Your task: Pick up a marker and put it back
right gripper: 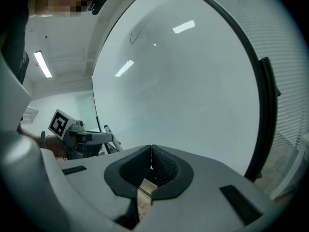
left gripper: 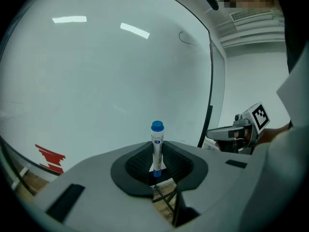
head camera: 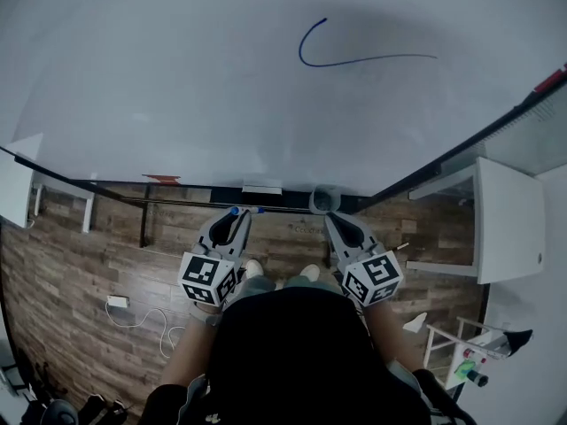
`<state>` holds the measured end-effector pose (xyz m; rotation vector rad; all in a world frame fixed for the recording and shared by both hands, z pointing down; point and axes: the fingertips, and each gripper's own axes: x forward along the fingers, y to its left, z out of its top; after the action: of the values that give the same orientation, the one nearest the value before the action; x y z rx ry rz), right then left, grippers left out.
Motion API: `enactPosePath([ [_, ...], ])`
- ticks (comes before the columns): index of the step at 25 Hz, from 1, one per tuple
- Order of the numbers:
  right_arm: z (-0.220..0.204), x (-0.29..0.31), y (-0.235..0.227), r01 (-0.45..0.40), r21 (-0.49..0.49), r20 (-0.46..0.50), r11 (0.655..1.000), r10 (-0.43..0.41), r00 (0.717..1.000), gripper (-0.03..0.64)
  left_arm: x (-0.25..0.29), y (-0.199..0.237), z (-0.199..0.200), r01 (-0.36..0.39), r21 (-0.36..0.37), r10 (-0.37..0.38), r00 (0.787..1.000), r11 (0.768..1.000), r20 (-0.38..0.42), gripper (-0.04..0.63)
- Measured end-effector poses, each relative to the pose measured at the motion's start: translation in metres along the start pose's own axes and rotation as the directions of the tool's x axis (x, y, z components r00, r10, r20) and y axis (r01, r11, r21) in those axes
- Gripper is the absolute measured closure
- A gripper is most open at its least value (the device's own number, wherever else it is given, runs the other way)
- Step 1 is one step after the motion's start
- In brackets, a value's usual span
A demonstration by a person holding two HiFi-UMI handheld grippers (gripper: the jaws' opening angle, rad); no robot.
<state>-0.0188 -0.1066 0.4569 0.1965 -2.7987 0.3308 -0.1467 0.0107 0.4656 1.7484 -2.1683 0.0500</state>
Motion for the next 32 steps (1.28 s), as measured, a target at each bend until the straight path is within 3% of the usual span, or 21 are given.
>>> enactPosePath([
  [9, -0.008, -0.054, -0.041, 0.176, 0.063, 0.034, 0.982, -0.178, 0.983, 0.589, 0.049, -0.055, 0.02, 0.184, 0.069, -0.185, 0.983, 0.98, -0.001, 0.517],
  [19, -0.024, -0.124, -0.073, 0.376, 0.141, 0.048, 0.916, -0.386, 0.921, 0.589, 0.097, -0.12, 0.022, 0.368, 0.104, -0.366, 0.93, 0.924, -0.041, 0.517],
  [32, -0.064, -0.189, -0.082, 0.555, 0.239, -0.003, 0.797, -0.571, 0.821, 0.589, 0.141, -0.151, -0.013, 0.455, 0.163, -0.433, 0.888, 0.876, -0.151, 0.517],
])
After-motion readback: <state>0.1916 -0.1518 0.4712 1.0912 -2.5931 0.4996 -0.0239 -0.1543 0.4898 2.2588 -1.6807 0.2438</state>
